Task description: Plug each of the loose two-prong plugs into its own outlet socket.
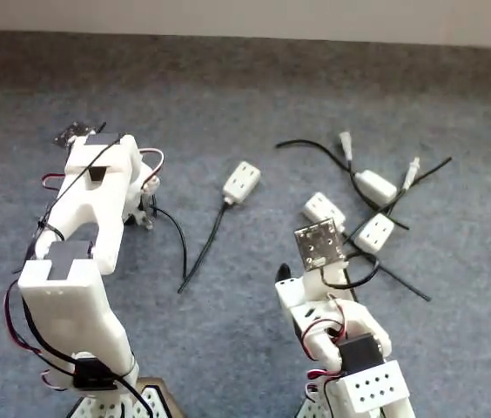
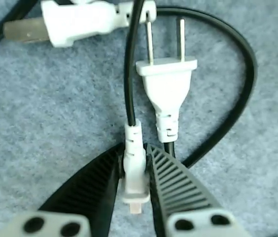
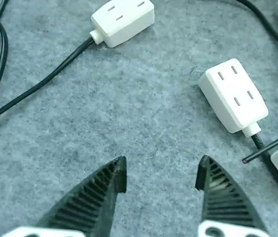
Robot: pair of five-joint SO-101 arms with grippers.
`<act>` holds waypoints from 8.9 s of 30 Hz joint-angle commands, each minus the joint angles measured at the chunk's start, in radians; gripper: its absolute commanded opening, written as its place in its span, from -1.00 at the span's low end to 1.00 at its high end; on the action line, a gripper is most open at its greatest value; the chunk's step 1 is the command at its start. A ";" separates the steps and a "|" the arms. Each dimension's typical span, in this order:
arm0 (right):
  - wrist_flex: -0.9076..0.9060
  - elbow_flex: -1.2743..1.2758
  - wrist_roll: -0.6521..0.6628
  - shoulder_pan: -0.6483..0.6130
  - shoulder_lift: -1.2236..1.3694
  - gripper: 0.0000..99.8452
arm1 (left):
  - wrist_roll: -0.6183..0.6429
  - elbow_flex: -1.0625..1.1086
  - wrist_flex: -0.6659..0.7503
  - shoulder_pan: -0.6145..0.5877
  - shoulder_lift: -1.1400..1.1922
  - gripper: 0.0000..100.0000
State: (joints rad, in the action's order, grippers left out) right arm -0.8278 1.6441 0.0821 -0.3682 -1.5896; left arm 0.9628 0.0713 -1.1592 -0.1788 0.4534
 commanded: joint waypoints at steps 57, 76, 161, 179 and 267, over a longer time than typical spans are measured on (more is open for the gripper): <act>0.021 -0.010 0.011 -0.007 -0.002 -0.54 | -0.048 1.052 0.925 0.334 -1.405 -0.98; -0.019 -0.398 0.003 -0.143 0.245 -0.54 | 0.063 1.560 1.801 0.470 -1.448 -0.98; -0.199 -1.659 0.094 0.107 1.455 -0.54 | 0.064 1.577 1.812 0.456 -1.449 -0.98; -0.395 -1.566 0.094 -0.110 1.468 -0.54 | 0.170 1.557 1.814 0.424 -1.449 -0.98; -0.311 -1.667 0.097 0.059 1.432 -0.54 | 0.167 1.552 1.765 0.444 -1.442 -0.98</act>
State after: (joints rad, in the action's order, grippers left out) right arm -1.0978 0.0591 0.1680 -0.3590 -0.1059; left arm 1.1254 1.6609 0.6360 0.3138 -0.9858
